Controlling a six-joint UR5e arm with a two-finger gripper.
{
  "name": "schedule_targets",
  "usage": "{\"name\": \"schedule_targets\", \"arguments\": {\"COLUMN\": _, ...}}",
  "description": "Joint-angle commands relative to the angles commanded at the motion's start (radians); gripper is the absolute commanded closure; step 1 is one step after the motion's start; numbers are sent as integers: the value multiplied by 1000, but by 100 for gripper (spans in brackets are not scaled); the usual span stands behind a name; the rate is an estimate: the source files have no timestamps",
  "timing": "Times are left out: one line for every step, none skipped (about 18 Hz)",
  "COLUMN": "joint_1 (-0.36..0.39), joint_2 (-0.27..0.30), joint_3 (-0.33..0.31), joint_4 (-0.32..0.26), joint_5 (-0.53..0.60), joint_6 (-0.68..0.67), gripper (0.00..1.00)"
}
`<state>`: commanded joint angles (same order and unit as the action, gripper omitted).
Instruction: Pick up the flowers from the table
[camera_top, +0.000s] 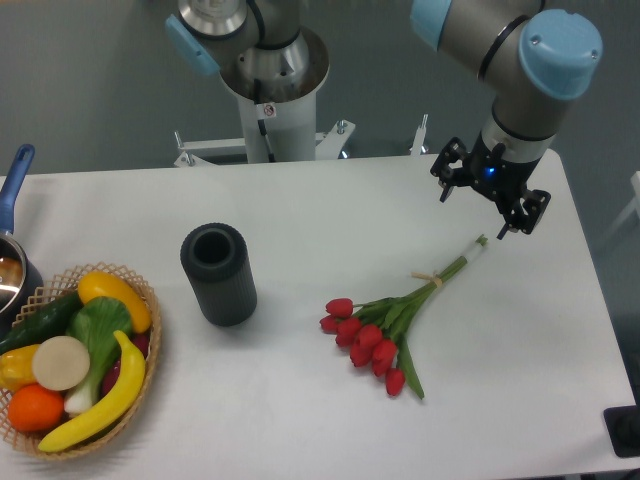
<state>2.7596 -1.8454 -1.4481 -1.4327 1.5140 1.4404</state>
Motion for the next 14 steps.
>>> {"name": "schedule_targets", "arguments": {"joint_1": 0, "joint_2": 0, "joint_3": -2, "joint_4": 0, "joint_5": -2, "joint_6": 0, "gripper": 0}}
{"name": "schedule_targets", "arguments": {"joint_1": 0, "joint_2": 2, "joint_3": -3, "joint_4": 0, "joint_5": -2, "joint_6": 0, "gripper": 0}}
{"name": "schedule_targets", "arguments": {"joint_1": 0, "joint_2": 2, "joint_3": -5, "joint_4": 2, "joint_5": -3, "joint_6": 0, "gripper": 0}}
{"name": "schedule_targets", "arguments": {"joint_1": 0, "joint_2": 2, "joint_3": -6, "joint_4": 2, "joint_5": -3, "joint_6": -2, "gripper": 0}}
{"name": "schedule_targets", "arguments": {"joint_1": -2, "joint_2": 3, "joint_3": -6, "joint_4": 3, "joint_5": -5, "joint_6": -2, "gripper": 0}}
{"name": "schedule_targets", "arguments": {"joint_1": -3, "joint_2": 3, "joint_3": -8, "joint_4": 2, "joint_5": -6, "joint_6": -5, "gripper": 0}}
{"name": "schedule_targets", "arguments": {"joint_1": -3, "joint_2": 2, "joint_3": -12, "joint_4": 3, "joint_5": -6, "joint_6": -11, "gripper": 0}}
{"name": "schedule_targets", "arguments": {"joint_1": -5, "joint_2": 2, "joint_3": -18, "joint_4": 5, "joint_5": -8, "joint_6": -12, "gripper": 0}}
{"name": "schedule_targets", "arguments": {"joint_1": -5, "joint_2": 2, "joint_3": -29, "joint_4": 6, "joint_5": -14, "joint_6": -17, "gripper": 0}}
{"name": "schedule_targets", "arguments": {"joint_1": -5, "joint_2": 2, "joint_3": -41, "joint_4": 8, "joint_5": -20, "joint_6": -43, "gripper": 0}}
{"name": "schedule_targets", "arguments": {"joint_1": -5, "joint_2": 2, "joint_3": -57, "joint_4": 9, "joint_5": -31, "joint_6": -72, "gripper": 0}}
{"name": "schedule_targets", "arguments": {"joint_1": -3, "joint_2": 3, "joint_3": -73, "joint_4": 24, "joint_5": -46, "joint_6": -84, "gripper": 0}}
{"name": "schedule_targets", "arguments": {"joint_1": -3, "joint_2": 9, "joint_3": -116, "joint_4": 91, "joint_5": -58, "joint_6": -87, "gripper": 0}}
{"name": "schedule_targets", "arguments": {"joint_1": -3, "joint_2": 15, "joint_3": -152, "joint_4": 150, "joint_5": -60, "joint_6": -89, "gripper": 0}}
